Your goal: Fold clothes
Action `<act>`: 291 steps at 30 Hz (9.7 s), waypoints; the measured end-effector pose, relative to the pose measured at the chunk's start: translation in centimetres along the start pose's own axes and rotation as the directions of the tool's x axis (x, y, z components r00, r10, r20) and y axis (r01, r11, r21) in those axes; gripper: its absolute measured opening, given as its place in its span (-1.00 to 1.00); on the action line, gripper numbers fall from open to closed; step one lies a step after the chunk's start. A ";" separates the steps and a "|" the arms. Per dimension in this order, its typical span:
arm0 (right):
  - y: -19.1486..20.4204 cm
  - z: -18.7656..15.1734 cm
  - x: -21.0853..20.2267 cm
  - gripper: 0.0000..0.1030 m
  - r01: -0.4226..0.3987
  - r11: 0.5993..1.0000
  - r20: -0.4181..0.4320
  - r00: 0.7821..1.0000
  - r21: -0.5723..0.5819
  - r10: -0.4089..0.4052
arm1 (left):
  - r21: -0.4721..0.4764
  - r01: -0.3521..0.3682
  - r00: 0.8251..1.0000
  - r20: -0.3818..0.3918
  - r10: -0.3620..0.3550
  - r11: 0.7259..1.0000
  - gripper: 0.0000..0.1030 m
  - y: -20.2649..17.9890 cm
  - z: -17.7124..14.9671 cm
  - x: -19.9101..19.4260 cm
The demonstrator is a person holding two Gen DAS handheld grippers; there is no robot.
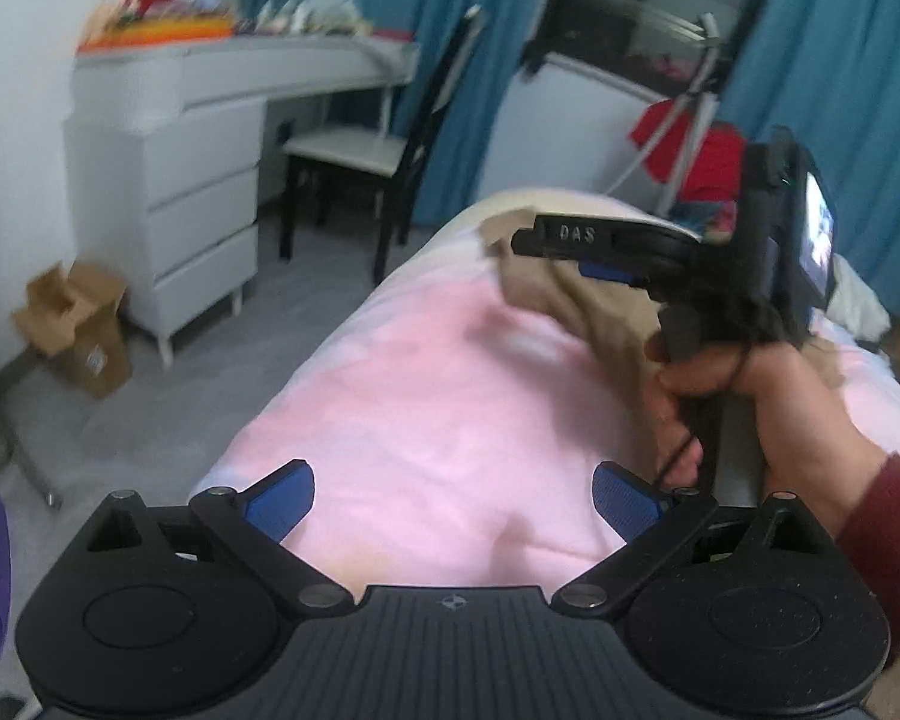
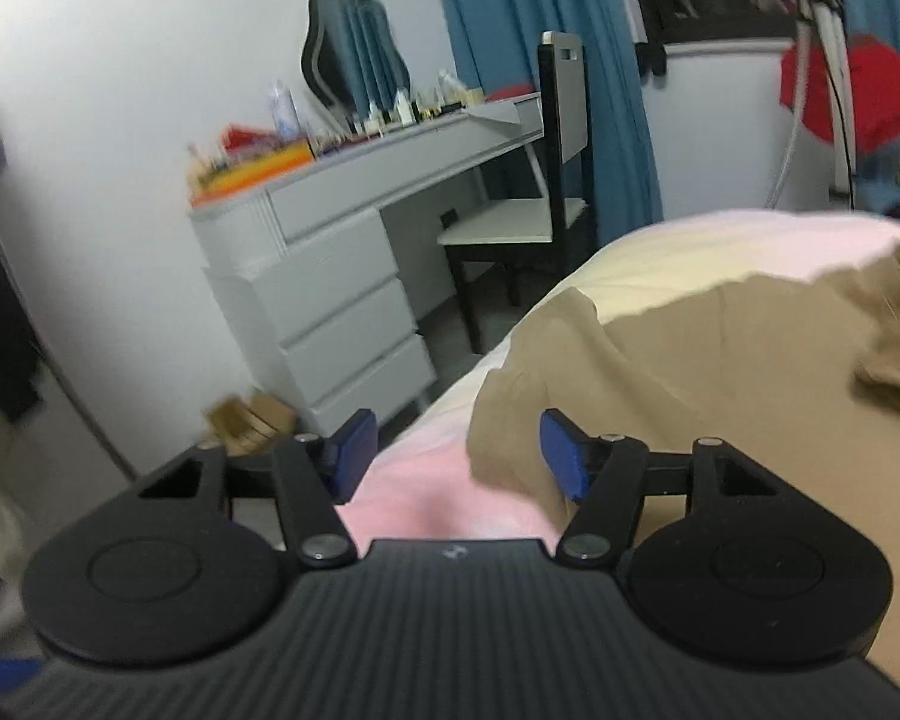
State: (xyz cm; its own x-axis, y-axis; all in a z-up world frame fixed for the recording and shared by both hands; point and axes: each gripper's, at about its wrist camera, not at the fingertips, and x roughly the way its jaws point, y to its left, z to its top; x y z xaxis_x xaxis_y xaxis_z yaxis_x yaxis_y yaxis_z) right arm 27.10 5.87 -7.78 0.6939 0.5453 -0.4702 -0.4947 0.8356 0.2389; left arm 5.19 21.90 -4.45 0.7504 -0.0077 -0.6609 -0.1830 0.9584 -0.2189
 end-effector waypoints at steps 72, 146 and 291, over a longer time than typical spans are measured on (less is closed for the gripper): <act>-26.0 1.0 -10.3 -0.90 0.522 0.784 0.141 0.795 0.336 -0.590 | 0.202 0.269 0.963 -0.086 -0.256 0.942 0.95 -10.2 -4.8 3.3; -10.2 -14.9 -37.8 0.40 0.312 0.768 0.074 0.904 0.559 -0.421 | -0.073 0.323 0.889 -0.319 -0.329 0.944 0.85 -7.6 -7.3 0.3; -4.5 -17.1 -54.4 -0.84 0.033 0.853 0.103 0.990 0.521 -0.101 | -0.035 0.746 0.663 -0.064 -0.746 0.665 -0.91 -5.3 -6.8 -19.2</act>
State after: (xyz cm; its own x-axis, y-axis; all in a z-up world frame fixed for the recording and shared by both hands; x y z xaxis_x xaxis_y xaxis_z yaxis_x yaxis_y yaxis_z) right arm -17.37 -28.67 2.20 0.7906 0.4618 -0.4022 -0.1266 0.7659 0.6304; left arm -12.55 15.00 4.55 0.5929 -0.7387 -0.3206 0.4156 0.6217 -0.6639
